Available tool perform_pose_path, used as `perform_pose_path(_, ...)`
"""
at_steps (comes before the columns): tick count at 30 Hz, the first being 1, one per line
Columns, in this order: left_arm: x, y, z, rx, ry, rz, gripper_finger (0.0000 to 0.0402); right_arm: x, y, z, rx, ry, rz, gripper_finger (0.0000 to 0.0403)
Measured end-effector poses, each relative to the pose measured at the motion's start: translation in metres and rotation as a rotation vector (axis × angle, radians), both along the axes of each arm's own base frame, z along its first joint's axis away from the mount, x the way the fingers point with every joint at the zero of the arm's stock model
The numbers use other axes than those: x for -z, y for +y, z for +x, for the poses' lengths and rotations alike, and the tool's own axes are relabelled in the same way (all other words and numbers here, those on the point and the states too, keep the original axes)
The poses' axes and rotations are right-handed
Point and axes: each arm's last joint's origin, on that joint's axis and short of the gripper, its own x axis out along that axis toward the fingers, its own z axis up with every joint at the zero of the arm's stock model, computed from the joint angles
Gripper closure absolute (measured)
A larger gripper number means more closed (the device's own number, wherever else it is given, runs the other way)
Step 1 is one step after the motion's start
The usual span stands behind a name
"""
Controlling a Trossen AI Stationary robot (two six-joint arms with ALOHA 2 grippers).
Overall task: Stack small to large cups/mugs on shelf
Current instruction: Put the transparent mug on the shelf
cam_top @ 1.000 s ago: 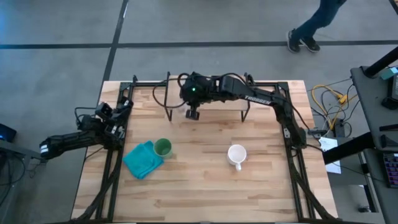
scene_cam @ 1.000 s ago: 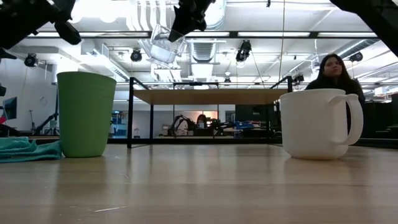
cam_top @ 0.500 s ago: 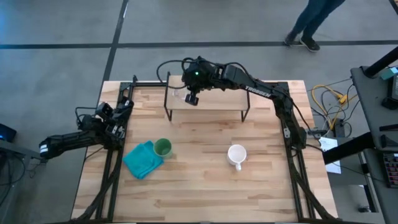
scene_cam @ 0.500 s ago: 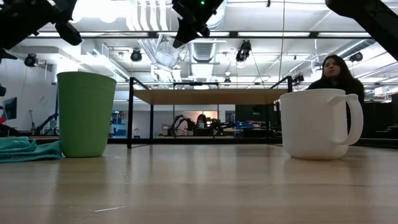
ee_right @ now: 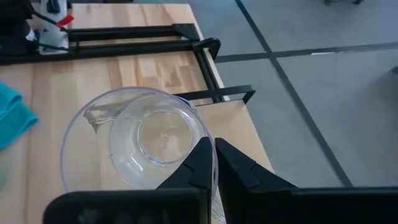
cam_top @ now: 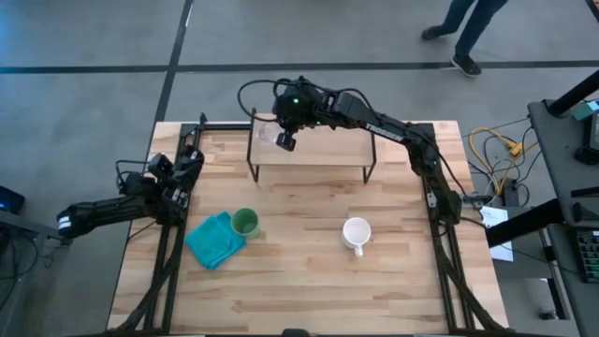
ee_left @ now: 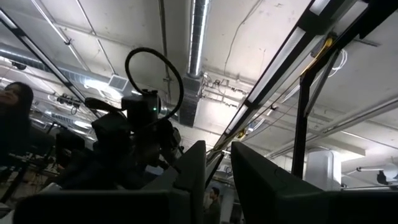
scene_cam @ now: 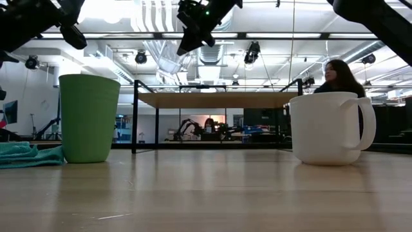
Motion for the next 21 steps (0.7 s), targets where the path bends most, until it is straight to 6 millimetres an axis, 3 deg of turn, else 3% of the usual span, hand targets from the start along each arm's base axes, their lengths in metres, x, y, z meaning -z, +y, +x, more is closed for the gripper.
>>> perform_pose_path(14, 0.002, 0.001, 0.003, -0.003, 0.022, -0.009, 0.0338, 0.002, -0.026, -0.01, 0.044, -0.008, 0.058, 0.0394)
perform_pose_path(21, 0.014, 0.01, 0.02, -0.175, 0.245, -0.048, 0.0338, 0.002, -0.031, -0.012, 0.016, 0.01, 0.027, 0.0394)
